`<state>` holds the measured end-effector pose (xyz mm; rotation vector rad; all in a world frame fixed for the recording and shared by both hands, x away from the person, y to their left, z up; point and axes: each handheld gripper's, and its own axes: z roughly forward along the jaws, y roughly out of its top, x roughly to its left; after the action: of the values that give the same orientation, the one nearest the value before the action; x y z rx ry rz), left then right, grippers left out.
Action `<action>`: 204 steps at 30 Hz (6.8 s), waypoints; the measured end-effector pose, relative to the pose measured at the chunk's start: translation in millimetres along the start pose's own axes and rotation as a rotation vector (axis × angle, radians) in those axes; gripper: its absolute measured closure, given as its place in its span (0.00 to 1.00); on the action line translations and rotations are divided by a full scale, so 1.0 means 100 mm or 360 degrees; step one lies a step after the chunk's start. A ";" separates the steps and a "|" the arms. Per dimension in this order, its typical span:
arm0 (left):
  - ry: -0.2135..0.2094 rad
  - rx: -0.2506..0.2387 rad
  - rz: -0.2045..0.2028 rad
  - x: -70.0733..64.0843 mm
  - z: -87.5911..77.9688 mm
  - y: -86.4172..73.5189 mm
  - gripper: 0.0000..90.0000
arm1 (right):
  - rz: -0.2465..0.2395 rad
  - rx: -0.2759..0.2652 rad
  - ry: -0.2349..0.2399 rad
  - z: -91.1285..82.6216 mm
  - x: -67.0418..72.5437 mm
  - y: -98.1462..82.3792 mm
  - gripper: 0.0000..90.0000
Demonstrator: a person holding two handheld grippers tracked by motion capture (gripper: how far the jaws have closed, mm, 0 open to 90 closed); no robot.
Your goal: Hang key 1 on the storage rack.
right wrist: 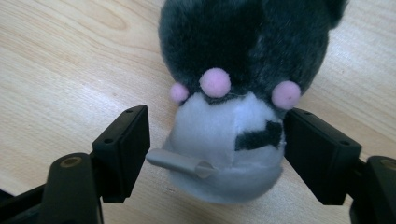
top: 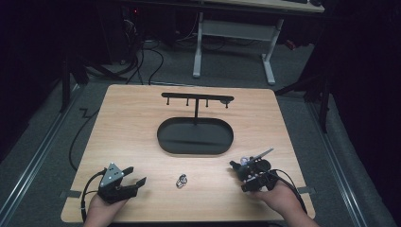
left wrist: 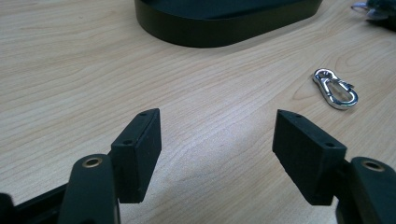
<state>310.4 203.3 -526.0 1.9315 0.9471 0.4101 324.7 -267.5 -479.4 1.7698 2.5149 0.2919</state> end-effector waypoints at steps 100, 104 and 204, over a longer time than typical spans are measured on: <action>0.0058 0.0034 0.0072 -0.02 0.02 -0.03 0.28 | -0.0125 -0.0217 -0.0002 -1.27 0.03 1.21 0.54; 0.0053 0.0035 0.0082 -0.04 0.02 -0.02 0.28 | -0.0129 -0.0224 -0.0015 -1.30 0.02 1.25 0.54; 0.0042 0.0074 0.0087 -0.05 0.07 -0.04 0.28 | -0.0037 -0.0717 0.0000 -0.19 -0.11 0.37 0.43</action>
<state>309.6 195.9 -532.6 2.0018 0.9299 0.4497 359.9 -268.1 -454.6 1.5562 2.2313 0.7841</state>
